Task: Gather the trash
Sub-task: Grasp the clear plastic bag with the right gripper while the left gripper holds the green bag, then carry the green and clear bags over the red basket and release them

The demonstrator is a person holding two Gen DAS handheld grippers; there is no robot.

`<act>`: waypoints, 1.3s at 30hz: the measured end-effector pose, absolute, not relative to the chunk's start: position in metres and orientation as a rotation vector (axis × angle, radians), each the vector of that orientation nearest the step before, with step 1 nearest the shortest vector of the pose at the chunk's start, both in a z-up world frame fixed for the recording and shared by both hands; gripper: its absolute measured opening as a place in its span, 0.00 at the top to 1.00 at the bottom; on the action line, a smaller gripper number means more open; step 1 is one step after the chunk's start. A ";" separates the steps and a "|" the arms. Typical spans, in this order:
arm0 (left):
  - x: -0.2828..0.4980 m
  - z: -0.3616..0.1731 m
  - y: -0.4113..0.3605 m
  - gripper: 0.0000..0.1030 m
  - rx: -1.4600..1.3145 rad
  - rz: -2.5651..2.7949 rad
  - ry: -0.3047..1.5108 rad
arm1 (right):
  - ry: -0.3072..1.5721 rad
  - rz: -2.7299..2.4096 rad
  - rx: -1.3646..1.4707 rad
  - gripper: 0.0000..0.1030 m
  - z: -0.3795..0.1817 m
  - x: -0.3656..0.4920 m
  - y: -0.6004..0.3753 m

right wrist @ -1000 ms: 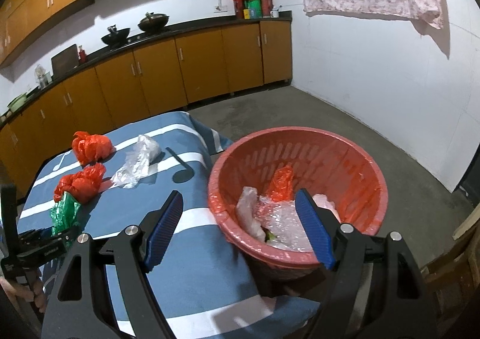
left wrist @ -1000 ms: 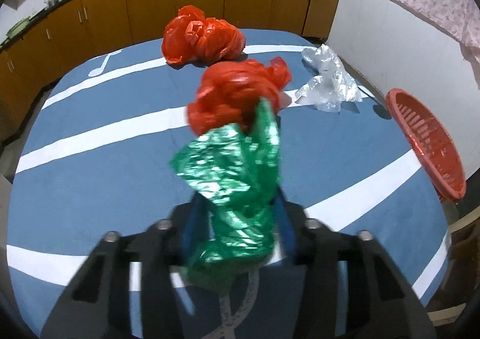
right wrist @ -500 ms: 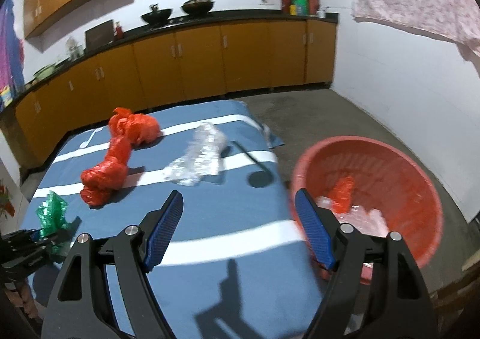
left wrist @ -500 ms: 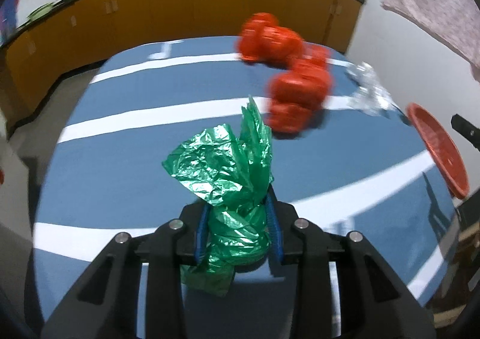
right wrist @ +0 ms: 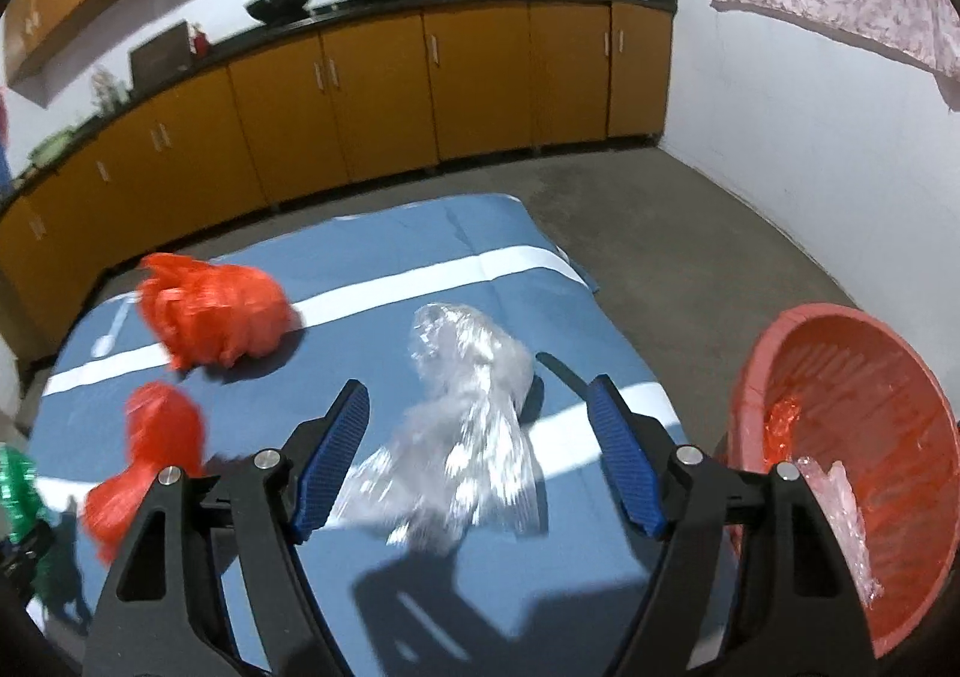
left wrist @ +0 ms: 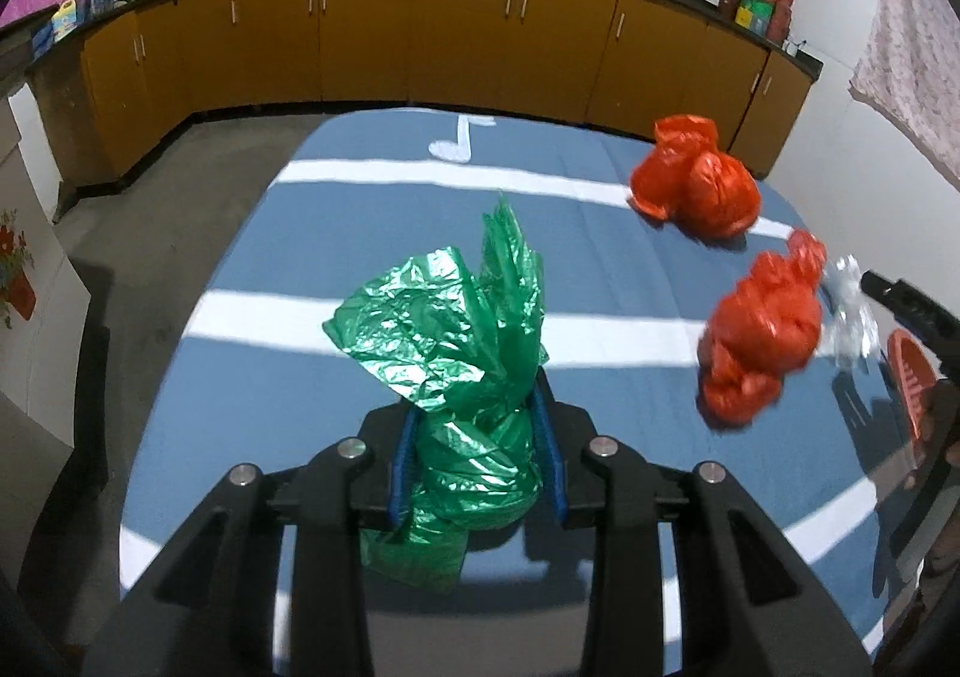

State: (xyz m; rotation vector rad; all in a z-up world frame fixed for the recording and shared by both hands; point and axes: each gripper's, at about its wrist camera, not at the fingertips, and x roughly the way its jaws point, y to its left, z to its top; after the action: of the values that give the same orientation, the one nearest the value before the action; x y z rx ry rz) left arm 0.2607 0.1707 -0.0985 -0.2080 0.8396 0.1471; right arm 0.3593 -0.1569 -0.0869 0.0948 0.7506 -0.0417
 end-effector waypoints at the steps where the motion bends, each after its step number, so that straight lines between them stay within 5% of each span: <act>1: 0.263 -0.099 0.172 0.67 -0.206 0.149 0.836 | 0.769 -0.046 0.102 0.27 -0.090 0.364 -0.157; 4: 0.273 -0.098 0.172 0.67 -0.204 0.152 0.829 | 0.817 -0.047 0.117 0.32 -0.100 0.374 -0.159; 11: 0.279 -0.097 0.167 0.67 -0.206 0.148 0.821 | 0.864 0.000 0.125 0.66 -0.107 0.366 -0.167; 26: 0.241 -0.059 0.130 0.67 -0.203 0.050 0.744 | 0.802 0.084 0.187 0.91 -0.081 0.258 -0.192; 39: 0.216 -0.021 0.071 0.67 -0.161 -0.065 0.677 | 0.641 0.045 0.211 0.93 -0.022 0.197 -0.231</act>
State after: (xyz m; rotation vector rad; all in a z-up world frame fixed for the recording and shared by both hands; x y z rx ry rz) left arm 0.2161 0.0708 -0.0205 -0.1610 0.6771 -0.0651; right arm 0.1973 -0.2306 -0.0222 0.2106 0.6407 0.0448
